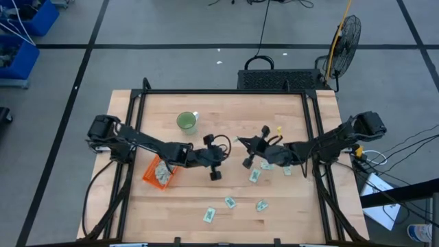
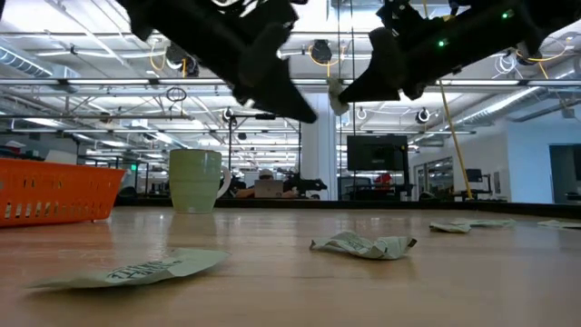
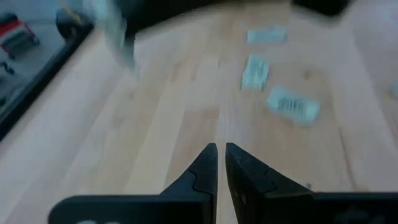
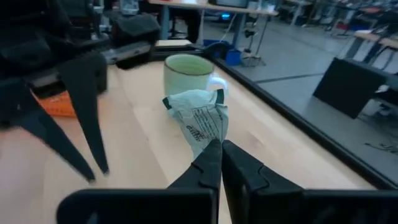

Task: Pick and place Stevia / Truvia into bins
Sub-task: Put the stevia packet into the orange bin

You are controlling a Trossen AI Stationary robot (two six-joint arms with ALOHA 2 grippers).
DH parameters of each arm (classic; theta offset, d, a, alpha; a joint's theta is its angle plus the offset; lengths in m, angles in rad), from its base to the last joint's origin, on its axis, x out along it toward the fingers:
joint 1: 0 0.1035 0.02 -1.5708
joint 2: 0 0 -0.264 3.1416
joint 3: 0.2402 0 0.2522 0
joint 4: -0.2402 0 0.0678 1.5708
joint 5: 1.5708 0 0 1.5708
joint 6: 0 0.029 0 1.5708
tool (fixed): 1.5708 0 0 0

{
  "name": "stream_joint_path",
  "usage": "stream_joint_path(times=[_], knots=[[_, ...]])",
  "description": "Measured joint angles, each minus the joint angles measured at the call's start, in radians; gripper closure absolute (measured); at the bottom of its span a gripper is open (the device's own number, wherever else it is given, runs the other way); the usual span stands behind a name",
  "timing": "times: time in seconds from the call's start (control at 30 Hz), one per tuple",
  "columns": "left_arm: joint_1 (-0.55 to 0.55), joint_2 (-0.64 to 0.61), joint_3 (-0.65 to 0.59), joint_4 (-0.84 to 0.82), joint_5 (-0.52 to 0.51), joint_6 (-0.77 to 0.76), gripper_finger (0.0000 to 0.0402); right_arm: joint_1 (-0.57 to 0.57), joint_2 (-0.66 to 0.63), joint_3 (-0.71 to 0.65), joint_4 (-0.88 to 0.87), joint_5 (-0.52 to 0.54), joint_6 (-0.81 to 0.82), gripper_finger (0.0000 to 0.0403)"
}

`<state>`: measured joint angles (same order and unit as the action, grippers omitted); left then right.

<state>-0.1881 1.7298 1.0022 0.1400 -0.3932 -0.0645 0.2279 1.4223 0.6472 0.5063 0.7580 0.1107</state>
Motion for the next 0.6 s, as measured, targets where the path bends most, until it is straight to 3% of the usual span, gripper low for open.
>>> stream_joint_path(times=[0.2,0.37,0.47,0.6], knots=[[0.019,0.004,0.000,-0.028,-0.001,0.002,0.0345,-0.045,-0.001,-0.001,-0.002,-0.083,-0.004,0.0399],[0.046,0.004,0.000,-0.030,-0.009,0.008,0.0294,-0.071,-0.001,0.000,0.007,-0.085,0.004,0.0399],[0.068,0.010,-0.001,-0.026,-0.073,0.002,0.0260,-0.083,-0.001,0.000,0.021,-0.114,0.030,0.0399],[0.097,0.010,-0.001,0.096,-0.105,0.027,0.0231,-0.100,0.000,0.000,0.028,-0.185,0.059,0.0399]])
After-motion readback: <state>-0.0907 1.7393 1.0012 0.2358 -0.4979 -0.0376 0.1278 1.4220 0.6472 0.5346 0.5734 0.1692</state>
